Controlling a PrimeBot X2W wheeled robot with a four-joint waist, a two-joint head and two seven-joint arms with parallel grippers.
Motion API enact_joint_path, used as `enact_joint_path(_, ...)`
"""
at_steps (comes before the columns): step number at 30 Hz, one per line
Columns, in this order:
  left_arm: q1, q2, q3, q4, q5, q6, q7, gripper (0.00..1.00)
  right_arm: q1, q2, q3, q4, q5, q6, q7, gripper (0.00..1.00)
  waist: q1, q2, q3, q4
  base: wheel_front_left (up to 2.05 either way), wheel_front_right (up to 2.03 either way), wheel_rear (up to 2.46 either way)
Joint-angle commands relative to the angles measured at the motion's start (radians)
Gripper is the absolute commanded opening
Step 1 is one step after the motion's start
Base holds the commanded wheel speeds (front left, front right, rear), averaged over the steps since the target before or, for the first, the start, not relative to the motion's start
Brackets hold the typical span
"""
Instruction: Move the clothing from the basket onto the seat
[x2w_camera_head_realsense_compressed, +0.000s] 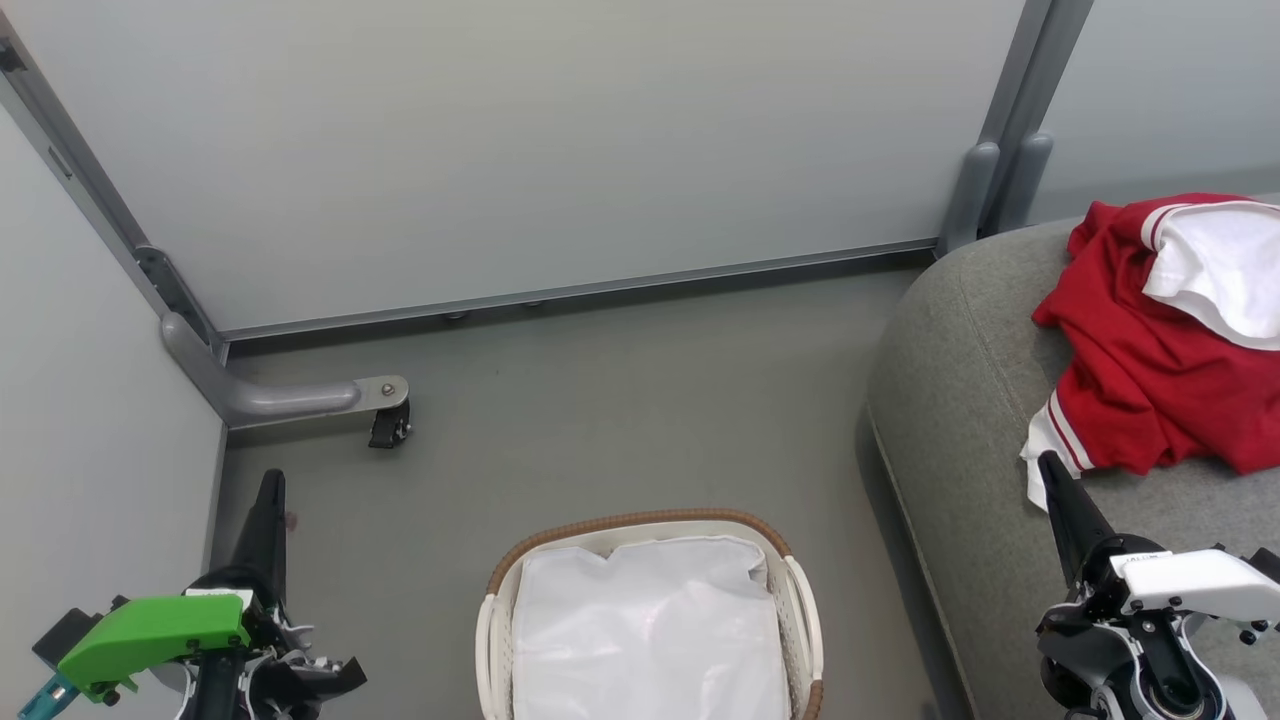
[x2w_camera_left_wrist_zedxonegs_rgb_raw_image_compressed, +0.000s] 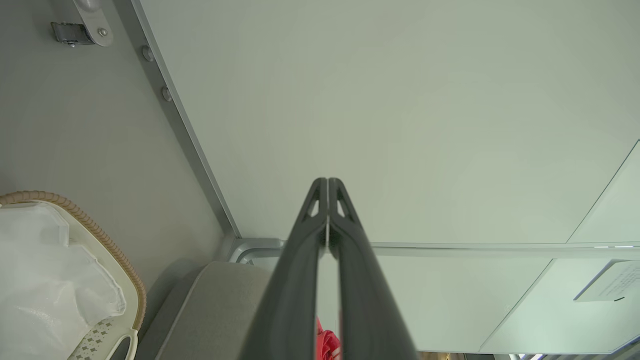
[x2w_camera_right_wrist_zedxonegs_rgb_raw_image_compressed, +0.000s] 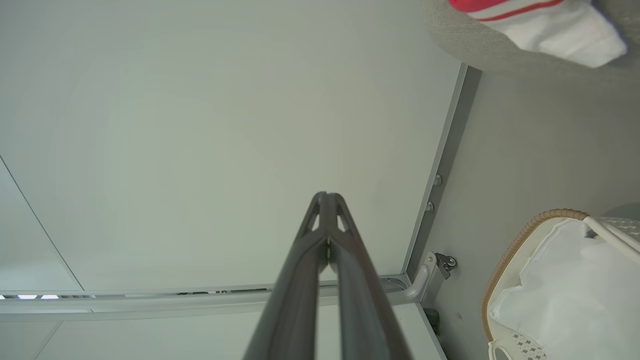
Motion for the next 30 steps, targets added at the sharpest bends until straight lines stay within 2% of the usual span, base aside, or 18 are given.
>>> enact_joint_path(1,-0.016,0.006,0.005,-0.005,-0.021,-0.006,0.004,0.00,-0.009,-0.006,-0.004,-0.005,0.021,0.000,0.006,0.00,0.0000,0.0000,0.000,0.000,0.00,0.00,0.00)
enact_joint_path(30,-0.014,0.006,0.005,-0.005,-0.022,-0.006,0.007,0.00,-0.009,-0.006,-0.004,-0.005,0.024,0.000,0.007,0.00,0.0000,0.0000,-0.001,-0.001,0.00,0.00,0.00)
